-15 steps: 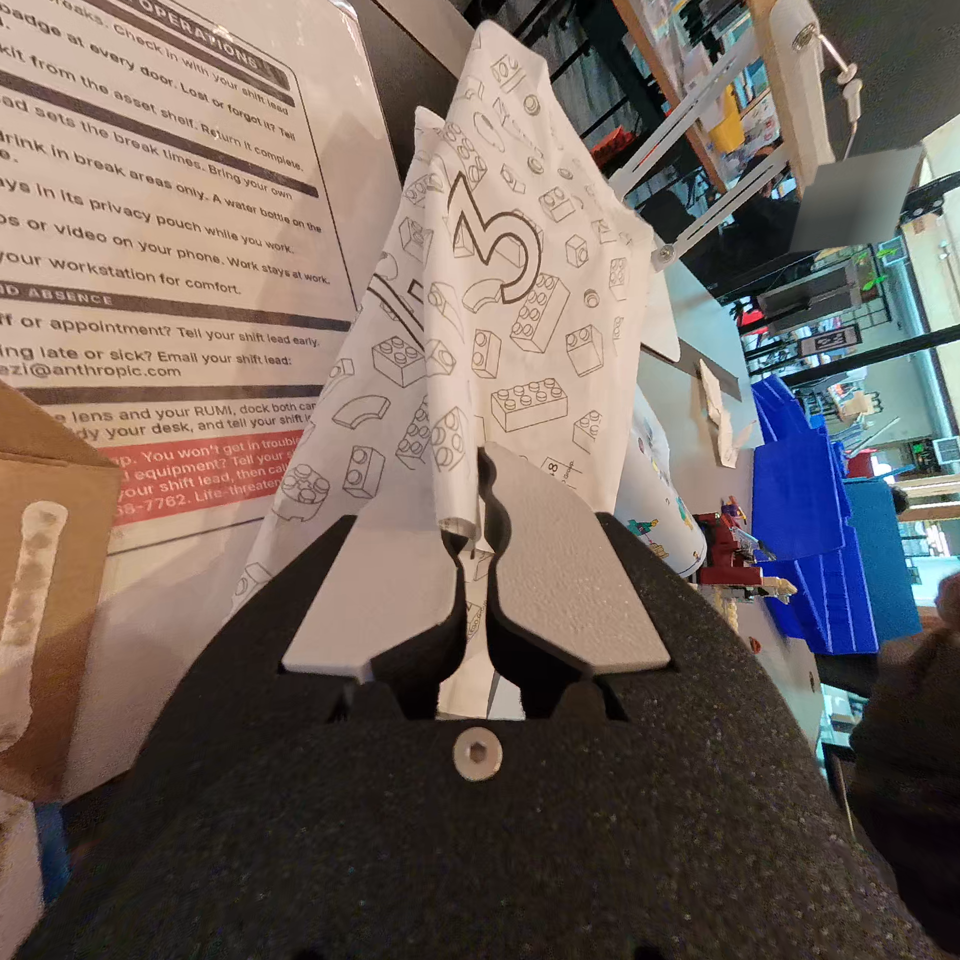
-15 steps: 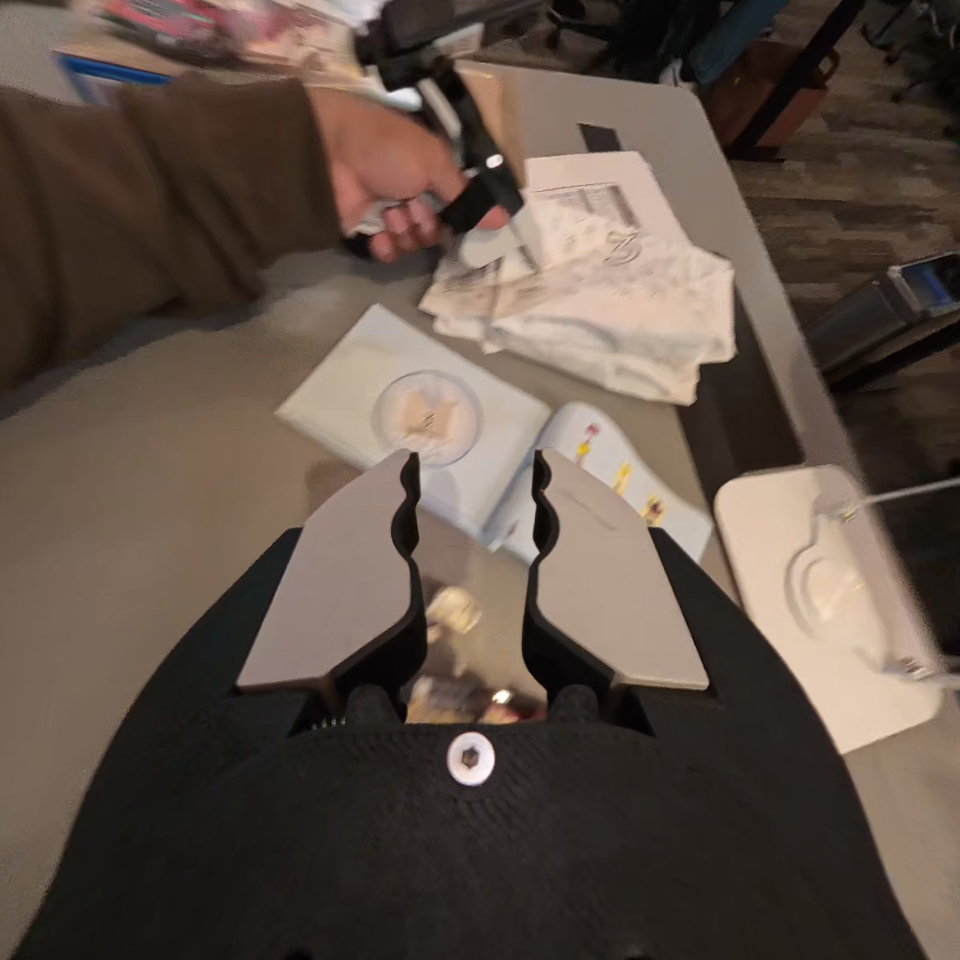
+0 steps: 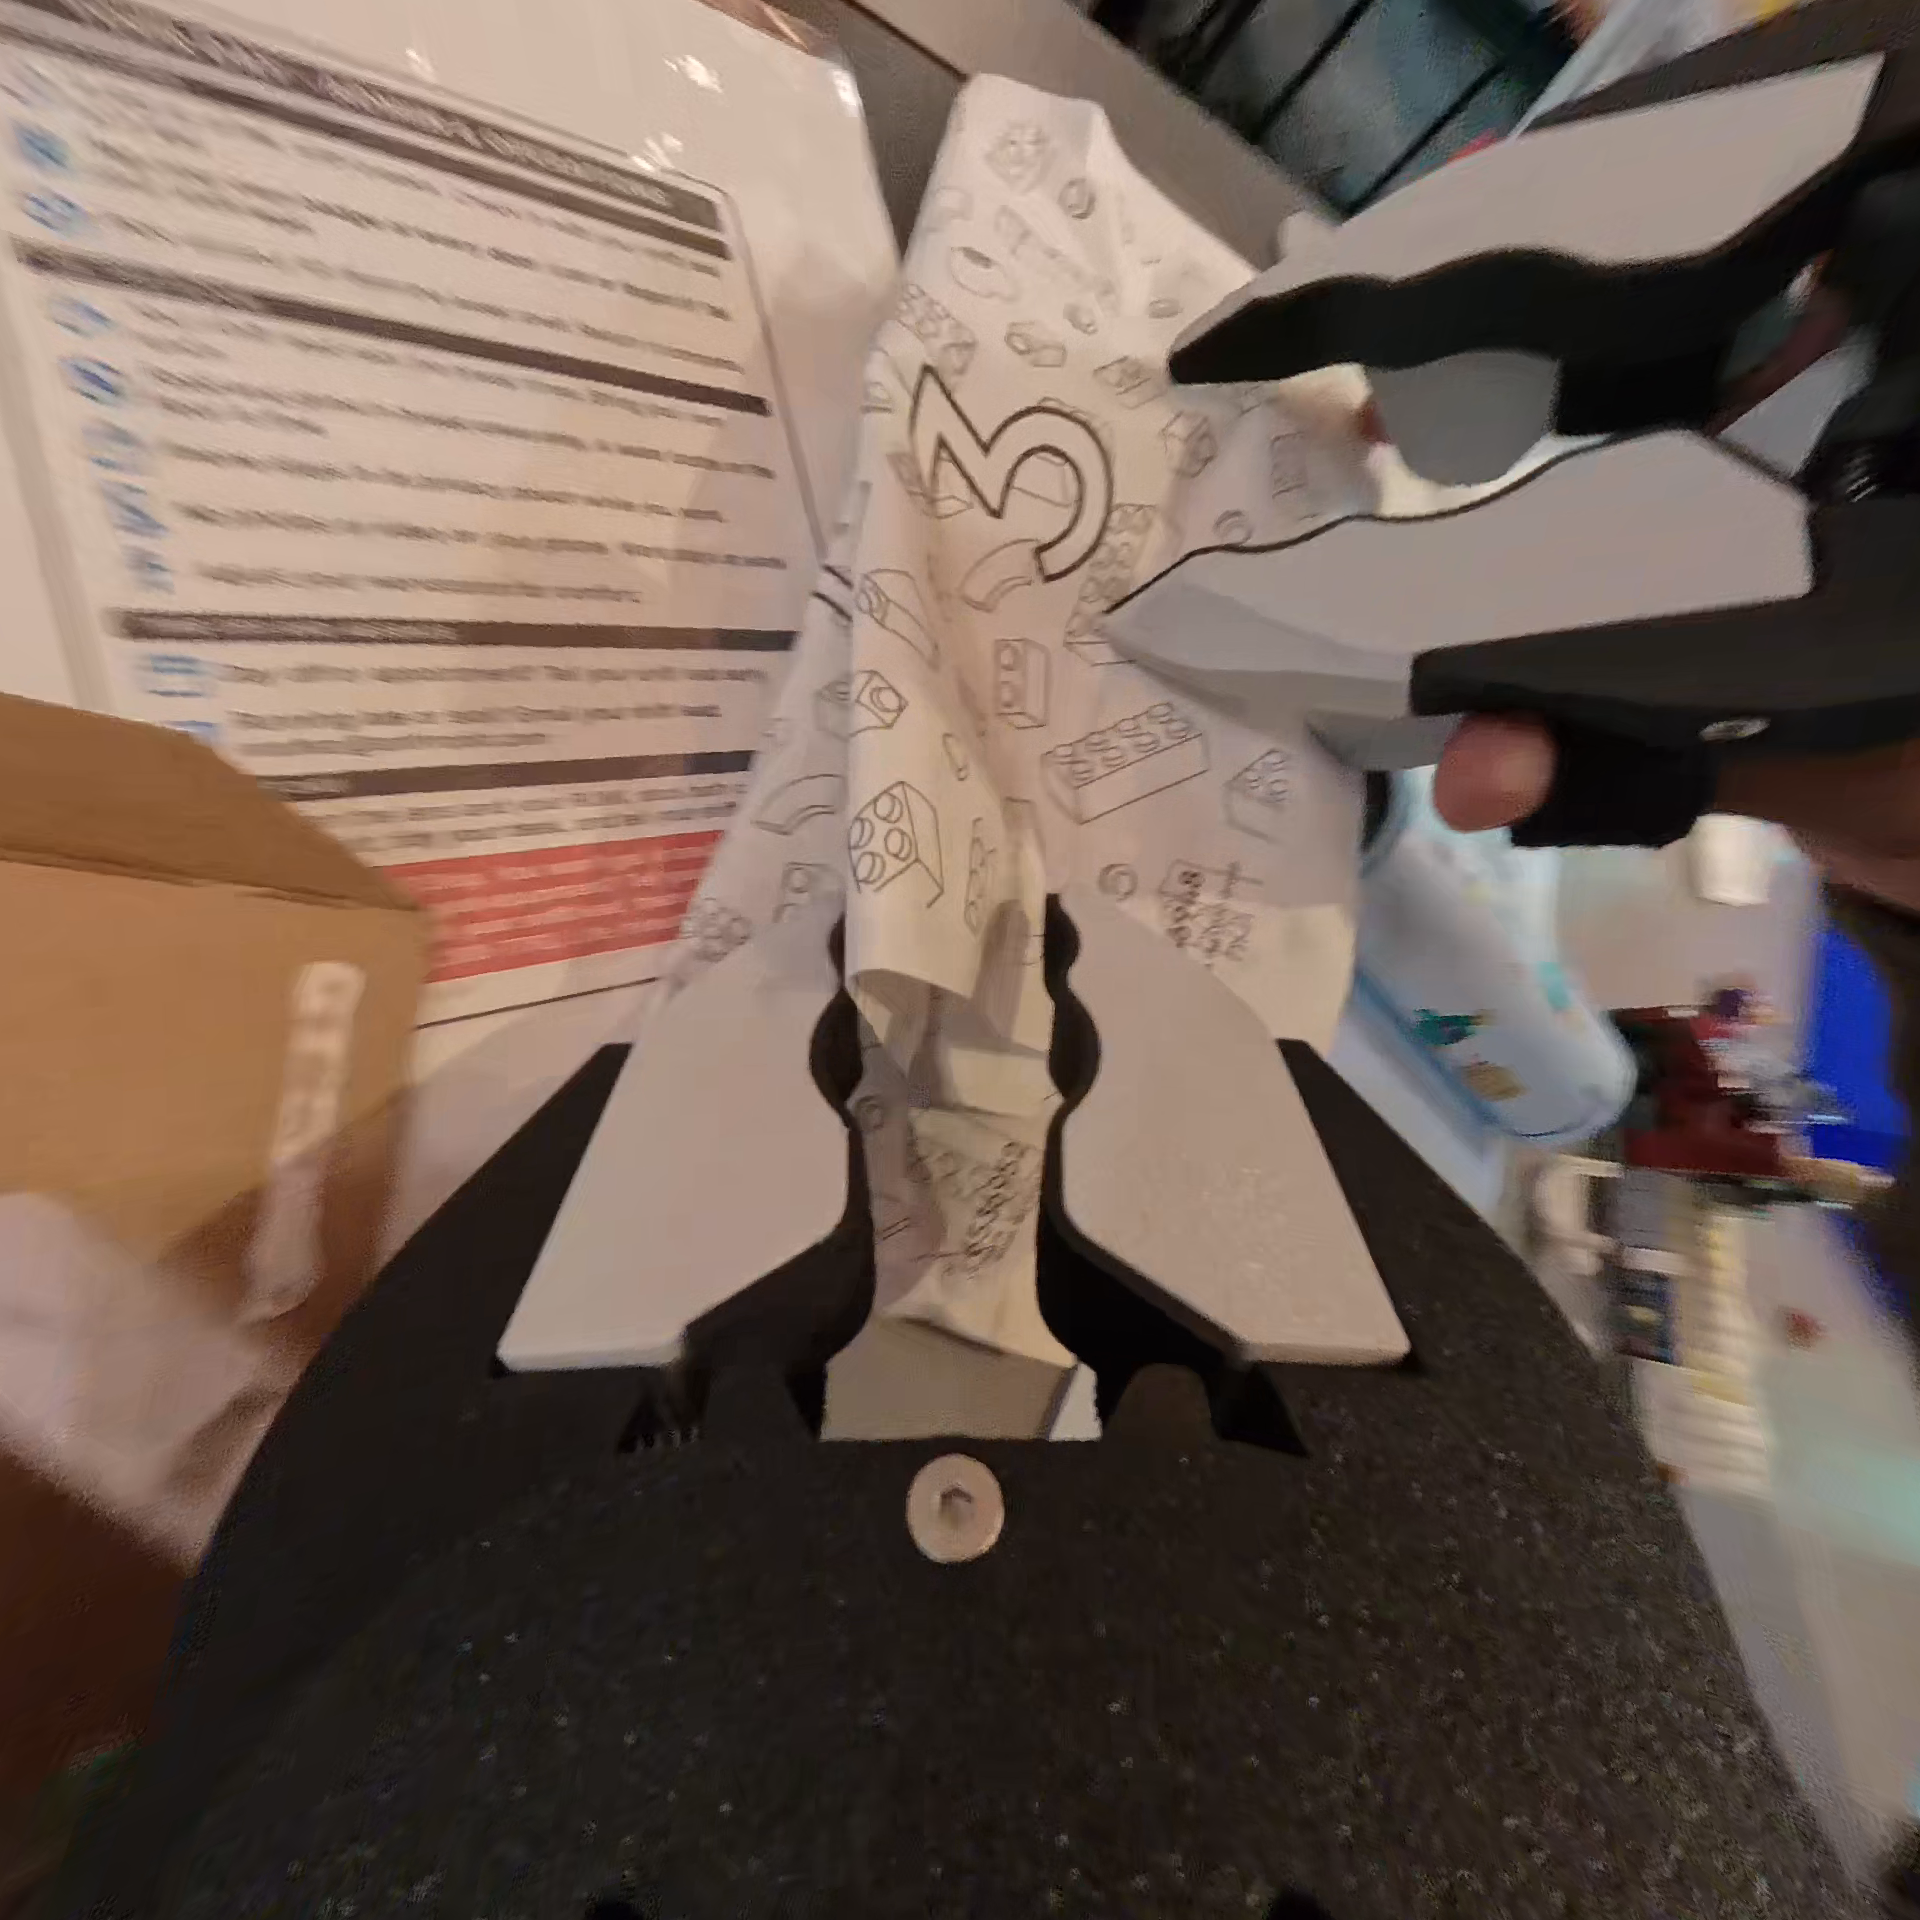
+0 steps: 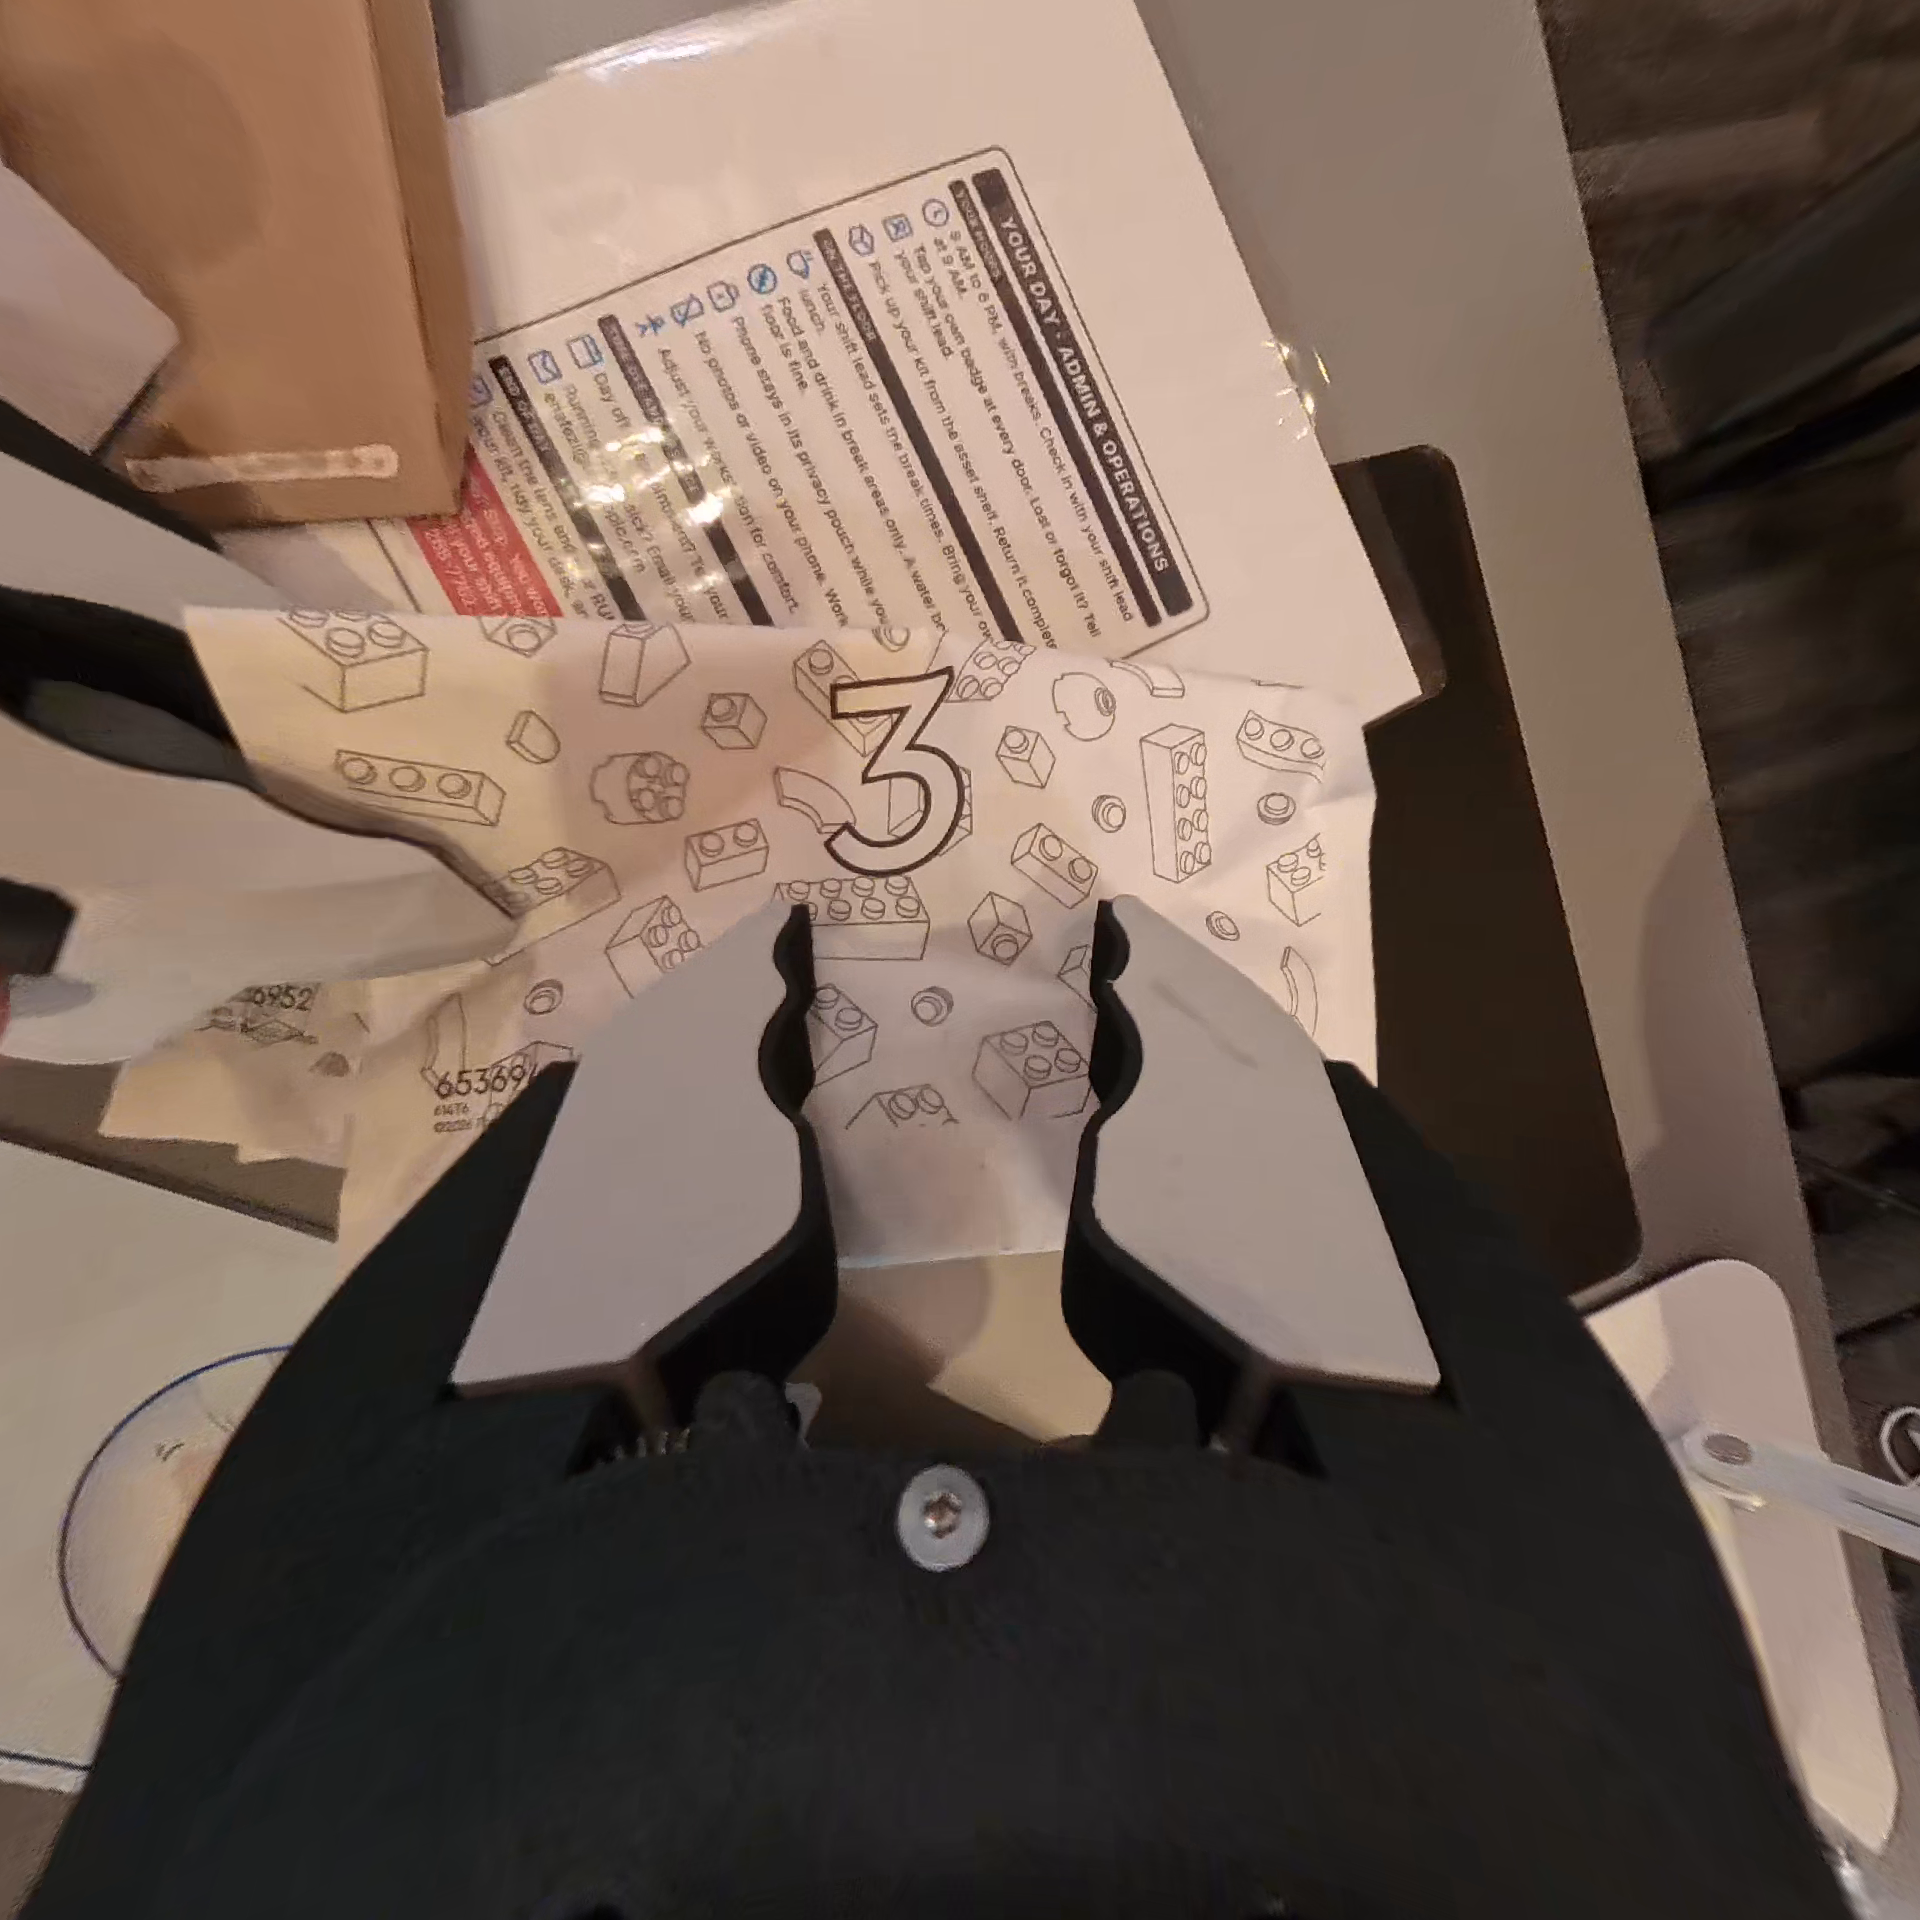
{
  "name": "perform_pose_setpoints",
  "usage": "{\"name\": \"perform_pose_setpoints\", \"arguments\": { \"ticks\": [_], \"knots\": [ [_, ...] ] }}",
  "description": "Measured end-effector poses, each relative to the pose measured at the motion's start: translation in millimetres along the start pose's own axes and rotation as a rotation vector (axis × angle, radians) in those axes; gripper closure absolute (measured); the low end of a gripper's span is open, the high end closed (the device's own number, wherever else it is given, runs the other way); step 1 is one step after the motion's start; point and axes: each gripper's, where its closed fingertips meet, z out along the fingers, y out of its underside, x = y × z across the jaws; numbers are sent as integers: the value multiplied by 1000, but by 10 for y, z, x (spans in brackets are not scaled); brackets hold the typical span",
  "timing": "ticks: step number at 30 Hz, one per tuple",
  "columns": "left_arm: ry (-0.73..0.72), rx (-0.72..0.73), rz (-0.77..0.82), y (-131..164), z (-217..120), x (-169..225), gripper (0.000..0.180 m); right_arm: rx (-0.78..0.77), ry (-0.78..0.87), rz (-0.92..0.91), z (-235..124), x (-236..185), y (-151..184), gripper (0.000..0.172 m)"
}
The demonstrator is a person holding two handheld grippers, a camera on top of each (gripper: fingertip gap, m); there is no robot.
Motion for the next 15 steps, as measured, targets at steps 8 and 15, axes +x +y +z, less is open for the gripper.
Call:
{"name": "perform_pose_setpoints", "arguments": {
  "ticks": [8,15],
  "knots": [
    [-197,259,365,-448,-471,306,133,-5,-4,5,23,-3,10,120],
    [-191,66,314,-35,151,93,159,-52,17,-12,55,5,30,120]
  ]
}}
